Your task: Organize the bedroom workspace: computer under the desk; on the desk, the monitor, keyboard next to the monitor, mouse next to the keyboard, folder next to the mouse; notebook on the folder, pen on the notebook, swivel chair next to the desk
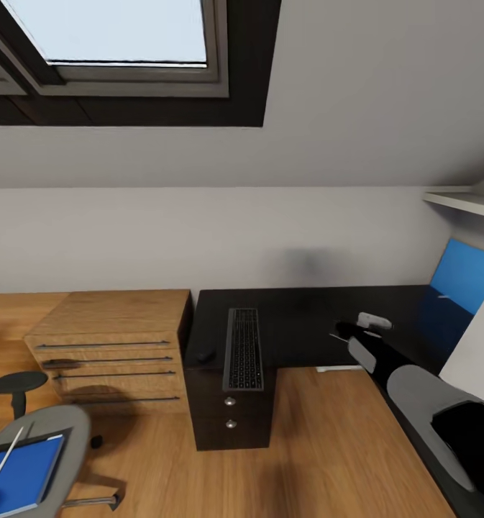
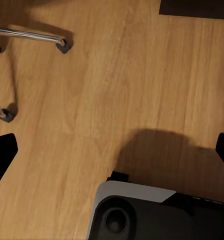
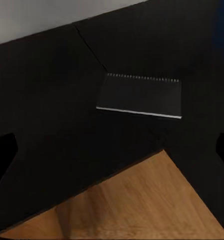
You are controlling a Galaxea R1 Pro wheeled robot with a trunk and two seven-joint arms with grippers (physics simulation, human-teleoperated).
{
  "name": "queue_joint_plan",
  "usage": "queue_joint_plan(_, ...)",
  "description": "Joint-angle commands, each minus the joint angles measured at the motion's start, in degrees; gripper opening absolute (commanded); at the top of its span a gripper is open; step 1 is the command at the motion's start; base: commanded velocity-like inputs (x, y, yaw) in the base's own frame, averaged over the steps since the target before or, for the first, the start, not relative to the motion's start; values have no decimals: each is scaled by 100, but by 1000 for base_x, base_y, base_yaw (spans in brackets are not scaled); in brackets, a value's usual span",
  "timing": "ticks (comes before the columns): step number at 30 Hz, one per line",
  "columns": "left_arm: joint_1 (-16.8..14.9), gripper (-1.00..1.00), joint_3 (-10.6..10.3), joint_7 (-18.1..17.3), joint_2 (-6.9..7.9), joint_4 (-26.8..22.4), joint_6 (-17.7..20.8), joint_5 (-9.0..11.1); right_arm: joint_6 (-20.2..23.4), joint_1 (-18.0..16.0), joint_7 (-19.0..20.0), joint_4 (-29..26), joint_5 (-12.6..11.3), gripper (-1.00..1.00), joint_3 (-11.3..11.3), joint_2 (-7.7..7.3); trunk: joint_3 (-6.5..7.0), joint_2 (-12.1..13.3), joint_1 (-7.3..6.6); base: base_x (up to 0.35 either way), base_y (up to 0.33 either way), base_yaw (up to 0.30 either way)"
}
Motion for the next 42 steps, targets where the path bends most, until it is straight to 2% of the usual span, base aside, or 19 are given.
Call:
queue_joint_plan(1,1,100,-14,11,5,-9,-12,59,265,-7,-41,-51,73,100,40,6,-11,-11,7,305,0,0)
queue_joint_plan(5,1,100,-3,29,23,-13,26,64,606,-12,-34,-138,205,100,24,19,-11,-11,7,314,0,0)
queue_joint_plan(10,1,100,-7,14,22,52,59,68,664,-13,-10,-172,219,100,-1,10,-11,-11,7,319,0,0)
queue_joint_plan(15,1,100,-16,6,29,351,13,60,356,-10,-20,-173,203,100,-3,7,-11,-11,7,320,0,0)
queue_joint_plan(23,1,100,-17,-10,60,407,-25,53,106,-5,-22,-174,208,100,14,13,-11,-11,7,265,0,0)
queue_joint_plan(27,1,100,-17,-16,63,419,-145,52,87,-4,-27,-167,215,100,21,22,-11,-11,7,70,0,0)
queue_joint_plan(28,1,100,-17,-17,62,429,-336,54,82,-4,-16,-170,214,100,18,21,-11,-11,7,25,0,0)
queue_joint_plan(34,1,100,-17,-19,72,606,-761,64,104,-4,-24,-436,194,100,2,16,-11,-11,7,10,0,0)
queue_joint_plan(42,1,100,-17,-14,78,646,-797,69,106,5,-27,-468,138,100,-7,10,-11,-11,7,0,-13,0)
